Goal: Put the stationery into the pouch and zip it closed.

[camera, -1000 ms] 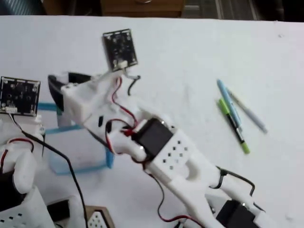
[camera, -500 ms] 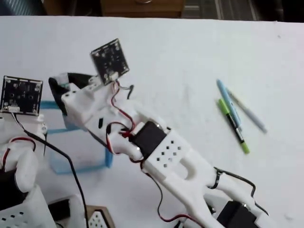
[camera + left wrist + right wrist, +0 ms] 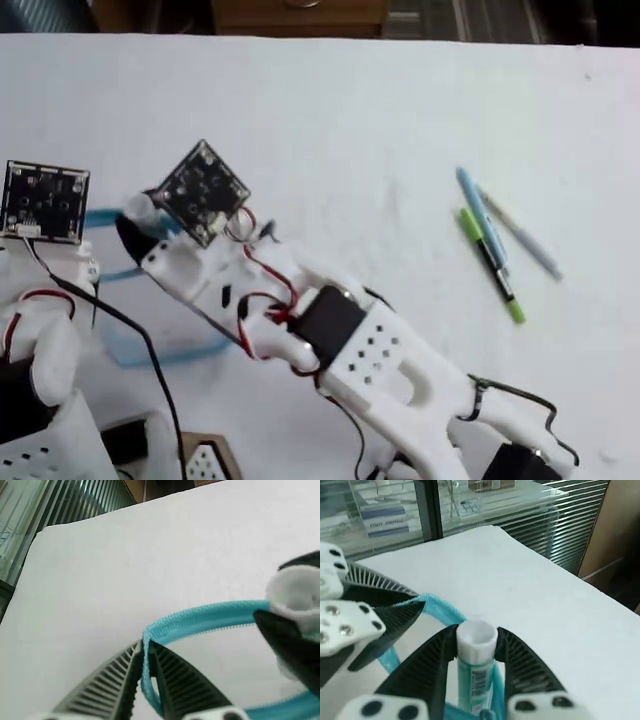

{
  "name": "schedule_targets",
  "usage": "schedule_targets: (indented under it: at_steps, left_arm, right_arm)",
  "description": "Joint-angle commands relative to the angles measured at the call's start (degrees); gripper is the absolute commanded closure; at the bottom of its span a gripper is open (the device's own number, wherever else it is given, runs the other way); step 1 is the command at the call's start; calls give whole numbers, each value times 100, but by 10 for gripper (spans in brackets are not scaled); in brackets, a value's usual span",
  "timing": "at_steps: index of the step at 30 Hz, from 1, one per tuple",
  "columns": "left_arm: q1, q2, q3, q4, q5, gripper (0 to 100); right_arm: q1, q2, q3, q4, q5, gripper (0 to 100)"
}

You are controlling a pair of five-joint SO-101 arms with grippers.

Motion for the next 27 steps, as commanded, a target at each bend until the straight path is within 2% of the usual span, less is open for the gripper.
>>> schedule_targets:
  at_steps: [1, 5, 7, 16, 21, 24, 27]
  left_arm:
    - [-66, 233, 1336, 132, 62, 977]
    - [-57, 233, 1336, 132, 62, 977]
    - [-57, 233, 1336, 132, 62, 977]
    - [-57, 233, 1336, 132, 53, 977]
    - [-57, 233, 1336, 132, 53, 977]
    - [-48, 233, 1336, 132, 53, 977]
    - [-48, 233, 1336, 132, 53, 977]
  right_arm:
    - [-31, -295, 9, 189, 88, 916]
    - [-31, -374, 0, 462, 88, 775]
    - [-31, -479, 0, 558, 88, 740]
    - [84, -927, -519, 1033, 79, 737]
    - [734, -927, -1248, 1543, 79, 737]
    - [875, -945, -1538, 1596, 79, 737]
    - [1446, -980, -1837, 1851, 79, 737]
